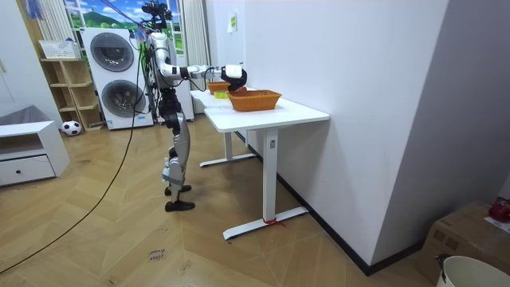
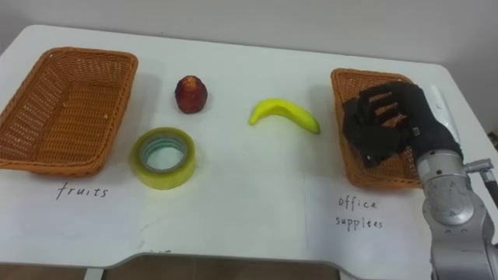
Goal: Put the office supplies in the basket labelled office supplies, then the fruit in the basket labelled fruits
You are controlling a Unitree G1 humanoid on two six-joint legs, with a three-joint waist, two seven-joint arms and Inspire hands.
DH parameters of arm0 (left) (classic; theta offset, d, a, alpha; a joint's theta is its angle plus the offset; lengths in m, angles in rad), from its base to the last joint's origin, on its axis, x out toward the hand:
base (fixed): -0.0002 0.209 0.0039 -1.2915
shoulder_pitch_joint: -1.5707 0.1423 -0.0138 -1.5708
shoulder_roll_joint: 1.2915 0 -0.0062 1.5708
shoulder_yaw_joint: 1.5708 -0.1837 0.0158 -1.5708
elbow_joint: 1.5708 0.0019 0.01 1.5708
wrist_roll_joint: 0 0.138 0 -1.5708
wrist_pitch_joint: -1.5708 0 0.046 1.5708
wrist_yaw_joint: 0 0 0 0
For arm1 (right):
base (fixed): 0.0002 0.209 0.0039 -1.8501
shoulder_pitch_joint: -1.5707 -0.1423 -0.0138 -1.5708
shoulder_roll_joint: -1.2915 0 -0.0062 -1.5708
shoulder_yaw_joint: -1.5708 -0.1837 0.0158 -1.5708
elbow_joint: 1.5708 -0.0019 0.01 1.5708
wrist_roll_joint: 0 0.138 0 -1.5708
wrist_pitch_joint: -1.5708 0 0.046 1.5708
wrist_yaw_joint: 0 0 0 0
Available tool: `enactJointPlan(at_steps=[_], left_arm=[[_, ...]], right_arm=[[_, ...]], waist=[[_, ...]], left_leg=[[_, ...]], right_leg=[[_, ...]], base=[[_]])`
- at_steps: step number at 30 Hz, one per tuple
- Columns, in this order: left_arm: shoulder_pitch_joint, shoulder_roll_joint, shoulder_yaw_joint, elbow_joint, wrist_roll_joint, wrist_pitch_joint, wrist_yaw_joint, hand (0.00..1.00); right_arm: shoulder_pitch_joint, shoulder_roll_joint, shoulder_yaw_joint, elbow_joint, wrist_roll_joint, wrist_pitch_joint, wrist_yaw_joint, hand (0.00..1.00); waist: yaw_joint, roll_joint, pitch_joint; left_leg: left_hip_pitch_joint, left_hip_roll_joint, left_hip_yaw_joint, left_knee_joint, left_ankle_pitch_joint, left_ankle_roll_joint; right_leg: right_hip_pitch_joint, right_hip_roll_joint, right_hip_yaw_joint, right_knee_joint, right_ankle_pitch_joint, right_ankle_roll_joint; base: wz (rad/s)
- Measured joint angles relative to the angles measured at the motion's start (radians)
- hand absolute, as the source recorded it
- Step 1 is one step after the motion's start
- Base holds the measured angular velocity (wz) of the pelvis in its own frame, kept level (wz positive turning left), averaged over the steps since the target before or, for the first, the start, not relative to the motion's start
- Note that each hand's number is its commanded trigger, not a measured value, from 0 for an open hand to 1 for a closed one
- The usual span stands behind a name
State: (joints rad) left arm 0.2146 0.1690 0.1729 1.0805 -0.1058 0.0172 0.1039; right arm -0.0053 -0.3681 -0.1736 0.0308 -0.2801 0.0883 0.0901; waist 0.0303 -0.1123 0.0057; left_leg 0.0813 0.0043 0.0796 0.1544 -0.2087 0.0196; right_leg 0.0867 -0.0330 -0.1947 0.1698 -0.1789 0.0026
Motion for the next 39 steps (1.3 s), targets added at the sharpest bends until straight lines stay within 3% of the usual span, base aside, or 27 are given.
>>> enactJointPlan(at_steps=[20,39], left_arm=[[-0.002,0.002,0.000,0.000,0.000,-0.001,0.001,0.00],[0.000,0.000,0.001,-0.001,0.000,0.000,0.001,0.00]], right_arm=[[0.016,0.003,0.006,0.003,-0.002,-0.003,-0.002,0.00],[0.008,0.002,0.004,-0.017,-0.044,-0.003,-0.001,0.00]], waist=[[0.003,0.002,0.0012],[0.000,0.002,-0.0033]], left_leg=[[0.001,0.000,0.001,-0.002,0.000,0.000],[-0.002,0.001,0.002,-0.002,0.000,0.000]], right_leg=[[-0.001,0.001,0.002,0.000,0.000,0.000],[-0.004,0.001,0.001,0.000,0.000,0.000]], base=[[0.00],[0.00]])
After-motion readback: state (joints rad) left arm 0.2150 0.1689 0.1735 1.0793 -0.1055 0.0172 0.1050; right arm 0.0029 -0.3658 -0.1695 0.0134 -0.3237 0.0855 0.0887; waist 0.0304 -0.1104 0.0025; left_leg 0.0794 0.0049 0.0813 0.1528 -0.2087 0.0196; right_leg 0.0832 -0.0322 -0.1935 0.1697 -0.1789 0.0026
